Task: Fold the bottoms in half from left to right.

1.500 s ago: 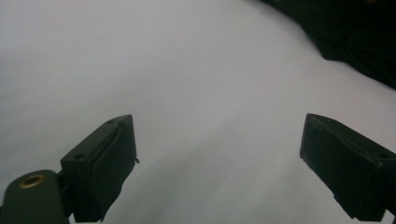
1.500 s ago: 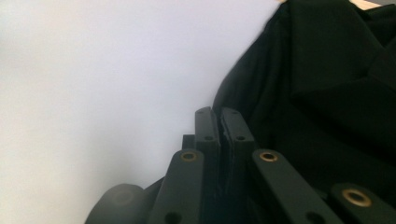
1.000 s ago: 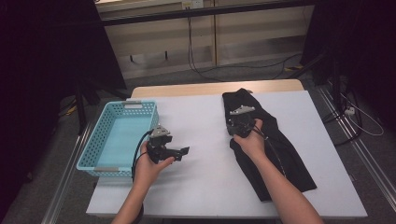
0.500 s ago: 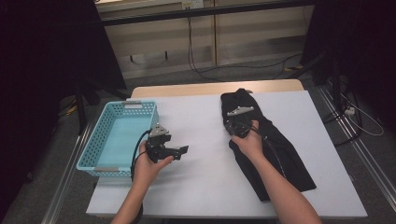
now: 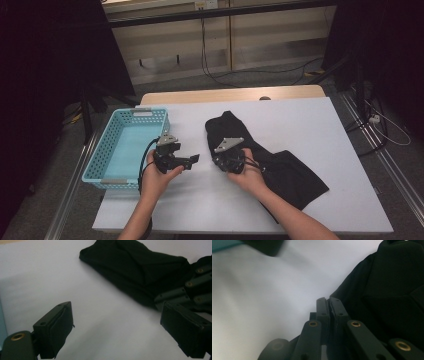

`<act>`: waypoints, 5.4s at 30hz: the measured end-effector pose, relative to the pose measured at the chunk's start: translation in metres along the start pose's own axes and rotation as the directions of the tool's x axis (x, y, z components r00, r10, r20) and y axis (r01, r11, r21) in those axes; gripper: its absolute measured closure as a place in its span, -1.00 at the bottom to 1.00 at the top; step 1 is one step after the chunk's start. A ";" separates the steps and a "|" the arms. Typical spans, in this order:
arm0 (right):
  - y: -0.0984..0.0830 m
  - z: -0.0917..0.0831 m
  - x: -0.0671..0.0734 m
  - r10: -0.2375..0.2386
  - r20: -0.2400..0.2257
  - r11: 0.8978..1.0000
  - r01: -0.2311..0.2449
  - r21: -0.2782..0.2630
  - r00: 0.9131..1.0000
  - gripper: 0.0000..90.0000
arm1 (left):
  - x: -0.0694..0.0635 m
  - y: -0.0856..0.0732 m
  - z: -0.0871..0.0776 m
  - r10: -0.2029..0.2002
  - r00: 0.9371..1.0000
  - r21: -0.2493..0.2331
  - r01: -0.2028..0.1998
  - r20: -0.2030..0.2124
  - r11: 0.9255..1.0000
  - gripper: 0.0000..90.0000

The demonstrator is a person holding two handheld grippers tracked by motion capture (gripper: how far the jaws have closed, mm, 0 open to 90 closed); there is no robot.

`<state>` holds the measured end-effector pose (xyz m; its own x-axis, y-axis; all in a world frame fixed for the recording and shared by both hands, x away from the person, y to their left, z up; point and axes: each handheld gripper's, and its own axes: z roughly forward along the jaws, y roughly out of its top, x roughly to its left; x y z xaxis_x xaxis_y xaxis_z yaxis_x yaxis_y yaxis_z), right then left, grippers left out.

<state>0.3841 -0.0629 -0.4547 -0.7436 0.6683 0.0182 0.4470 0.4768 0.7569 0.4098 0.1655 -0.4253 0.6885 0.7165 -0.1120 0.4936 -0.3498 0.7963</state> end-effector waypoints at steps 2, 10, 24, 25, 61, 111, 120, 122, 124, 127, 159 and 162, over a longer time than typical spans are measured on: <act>0.001 -0.001 0.009 -0.001 -0.053 1.000 0.001 -0.008 0.999 0.93 | -0.001 0.001 -0.001 0.006 1.000 0.000 -0.006 -0.004 1.000 -0.76; 0.005 -0.011 0.009 -0.005 -0.070 0.999 0.002 -0.033 0.998 0.31 | -0.002 0.002 0.000 0.001 1.000 -0.003 -0.001 -0.002 1.000 -0.75; 0.006 -0.033 -0.037 0.059 0.020 0.997 -0.058 -0.044 0.998 0.18 | -0.003 0.001 0.003 -0.012 1.000 0.003 0.012 0.010 1.000 -0.76; 0.006 -0.033 -0.037 0.059 0.020 0.997 -0.058 -0.044 0.998 0.18 | -0.002 0.001 0.003 -0.010 1.000 0.003 0.010 0.008 1.000 -0.76; 0.005 -0.042 -0.089 0.227 0.137 0.965 -0.204 -0.163 0.964 0.94 | 0.000 0.001 0.035 0.020 0.999 0.038 -0.019 -0.041 0.999 -0.14; 0.017 -0.023 -0.090 0.250 0.088 0.963 -0.238 -0.125 0.964 0.94 | -0.007 0.028 0.052 0.111 0.994 0.008 -0.110 -0.015 0.994 -0.24; 0.015 -0.021 -0.093 0.261 0.088 0.961 -0.249 -0.121 0.961 0.93 | -0.001 0.025 0.069 0.120 0.992 0.081 -0.122 0.028 0.989 0.46; 0.015 -0.022 -0.093 0.259 0.088 0.961 -0.247 -0.120 0.962 0.93 | 0.001 0.027 0.068 0.105 0.994 0.103 -0.108 0.034 0.989 0.72; 0.015 -0.022 -0.093 0.256 0.088 0.962 -0.246 -0.117 0.963 0.94 | 0.003 0.031 0.065 0.092 0.995 0.113 -0.096 0.036 0.989 0.92; 0.015 -0.021 -0.093 0.255 0.088 0.962 -0.244 -0.119 0.963 0.94 | 0.005 0.035 0.060 0.068 0.997 0.103 -0.071 0.026 0.992 1.00; 0.023 -0.019 -0.081 0.210 0.057 0.971 -0.201 -0.128 0.976 0.94 | 0.011 0.050 0.048 -0.025 0.999 0.112 0.022 0.021 0.993 0.86; 0.028 -0.019 -0.081 0.201 0.043 0.971 -0.194 -0.138 0.979 0.94 | 0.013 0.053 0.039 -0.048 0.999 0.098 0.047 0.012 0.994 0.86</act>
<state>0.4472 -0.1145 -0.4230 -0.6160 0.7748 0.1419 0.5100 0.2550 0.8215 0.4656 0.1330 -0.4074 0.6704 0.7250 -0.1577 0.5752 -0.3735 0.7277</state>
